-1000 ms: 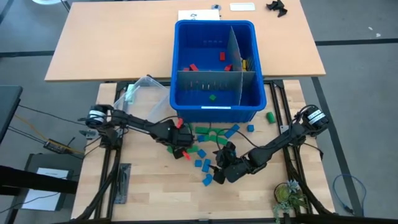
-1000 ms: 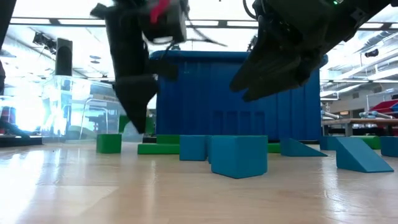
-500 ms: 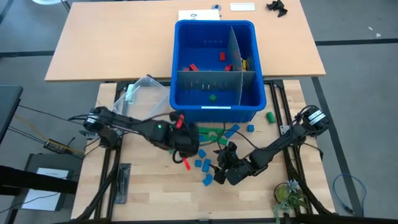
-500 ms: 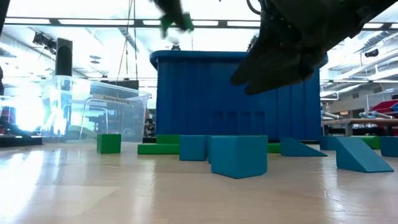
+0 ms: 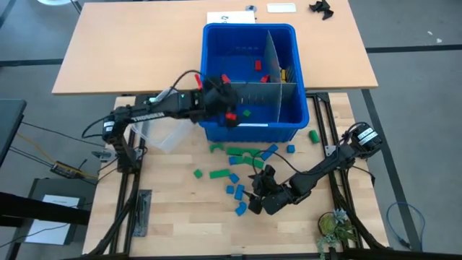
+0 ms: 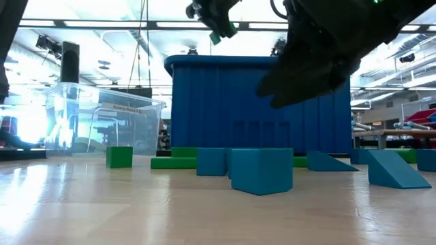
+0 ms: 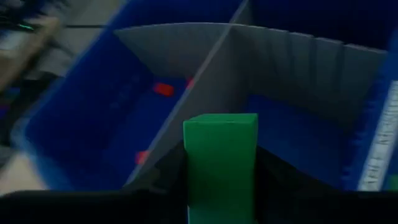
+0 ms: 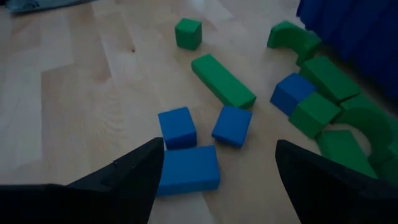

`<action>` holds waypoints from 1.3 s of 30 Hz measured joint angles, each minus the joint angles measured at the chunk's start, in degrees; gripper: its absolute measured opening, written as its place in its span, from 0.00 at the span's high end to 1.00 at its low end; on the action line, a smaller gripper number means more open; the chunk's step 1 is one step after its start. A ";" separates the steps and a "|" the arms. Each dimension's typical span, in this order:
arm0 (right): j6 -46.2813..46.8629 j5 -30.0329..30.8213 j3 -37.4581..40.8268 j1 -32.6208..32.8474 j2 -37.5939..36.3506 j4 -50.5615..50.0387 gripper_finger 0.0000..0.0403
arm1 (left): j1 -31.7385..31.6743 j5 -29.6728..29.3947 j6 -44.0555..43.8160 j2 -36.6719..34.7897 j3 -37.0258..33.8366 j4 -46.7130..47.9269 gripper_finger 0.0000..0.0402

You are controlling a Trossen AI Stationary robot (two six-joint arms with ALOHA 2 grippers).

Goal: Sort blocks
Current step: Put the green block into the blue bin

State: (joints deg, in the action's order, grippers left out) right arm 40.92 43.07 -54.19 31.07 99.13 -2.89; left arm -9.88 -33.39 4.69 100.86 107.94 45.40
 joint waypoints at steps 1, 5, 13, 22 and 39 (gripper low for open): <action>0.12 -0.57 0.25 -0.01 0.00 0.03 0.24 | -1.22 2.51 -0.88 0.00 -0.02 0.04 0.66; 0.25 -2.37 0.39 -0.47 0.00 0.13 0.24 | -4.72 11.11 -4.43 0.00 -0.08 1.09 0.65; 0.13 -2.37 0.39 -0.46 0.00 0.25 0.24 | -3.02 12.09 -9.18 -1.03 4.44 10.36 0.27; -0.34 -2.34 0.41 -0.48 0.00 0.19 0.24 | 13.72 2.00 -19.89 -7.63 -0.48 22.39 0.26; -5.14 -2.54 0.41 -1.08 0.00 3.73 0.24 | 29.16 9.99 -52.96 -8.07 -35.29 16.18 0.35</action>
State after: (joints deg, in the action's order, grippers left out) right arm 35.78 40.53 -53.78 29.99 99.13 0.85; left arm 19.28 -23.40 -48.27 92.79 72.65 61.58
